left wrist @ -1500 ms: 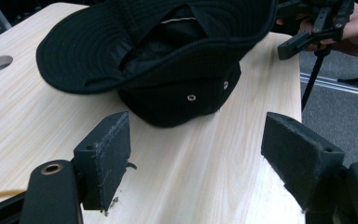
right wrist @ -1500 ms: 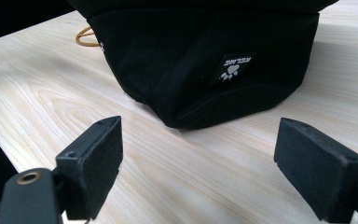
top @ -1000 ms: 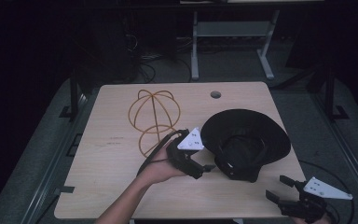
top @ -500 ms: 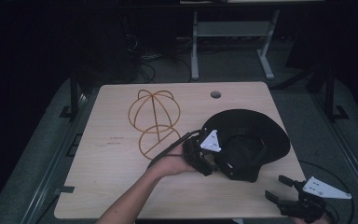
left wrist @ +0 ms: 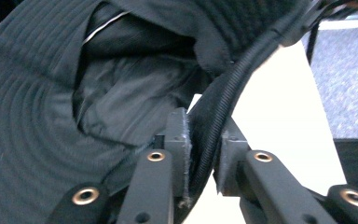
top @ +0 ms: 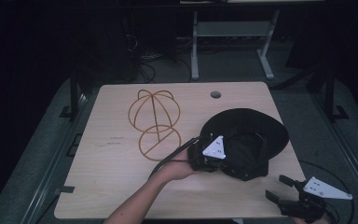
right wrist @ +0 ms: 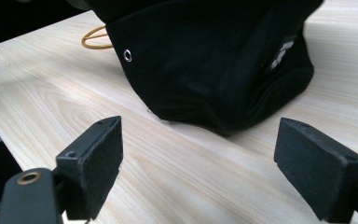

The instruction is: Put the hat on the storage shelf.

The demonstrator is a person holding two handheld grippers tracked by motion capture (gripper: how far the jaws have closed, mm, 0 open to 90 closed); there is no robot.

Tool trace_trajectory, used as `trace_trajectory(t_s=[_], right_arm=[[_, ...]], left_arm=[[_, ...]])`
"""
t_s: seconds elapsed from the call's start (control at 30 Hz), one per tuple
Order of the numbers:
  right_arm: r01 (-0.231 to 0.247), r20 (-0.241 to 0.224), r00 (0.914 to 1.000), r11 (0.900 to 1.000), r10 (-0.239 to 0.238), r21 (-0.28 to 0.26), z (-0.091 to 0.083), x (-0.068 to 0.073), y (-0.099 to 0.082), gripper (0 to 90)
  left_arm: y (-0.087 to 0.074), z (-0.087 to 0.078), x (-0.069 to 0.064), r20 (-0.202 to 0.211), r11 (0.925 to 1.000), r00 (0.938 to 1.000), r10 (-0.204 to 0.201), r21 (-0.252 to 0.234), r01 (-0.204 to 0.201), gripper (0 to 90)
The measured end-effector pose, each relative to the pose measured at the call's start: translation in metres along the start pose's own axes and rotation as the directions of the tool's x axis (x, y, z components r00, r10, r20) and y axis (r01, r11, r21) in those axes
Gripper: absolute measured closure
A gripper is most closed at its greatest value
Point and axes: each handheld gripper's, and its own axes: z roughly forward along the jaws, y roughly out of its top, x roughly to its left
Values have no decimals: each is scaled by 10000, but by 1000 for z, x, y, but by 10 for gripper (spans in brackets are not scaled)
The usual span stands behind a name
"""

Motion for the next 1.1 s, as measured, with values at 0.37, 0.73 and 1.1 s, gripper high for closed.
trace_trajectory(t_s=[0.37,0.73,1.1], right_arm=[[100,-112,9999,9990,-105,-446,3,1,6,145],[-141,-699,9975,9947,69,-1020,12,-3,11,154],[56,-862,9962,9933,-156,-1153,30,-8,14,584]], left_arm=[[-5,-19,-7,699,9915,9968,-382,-1211,465,852],[-9,-29,-10,1093,9813,9923,-579,-1766,768,853],[-10,-31,-10,1186,9782,9909,-636,-1893,854,853]])
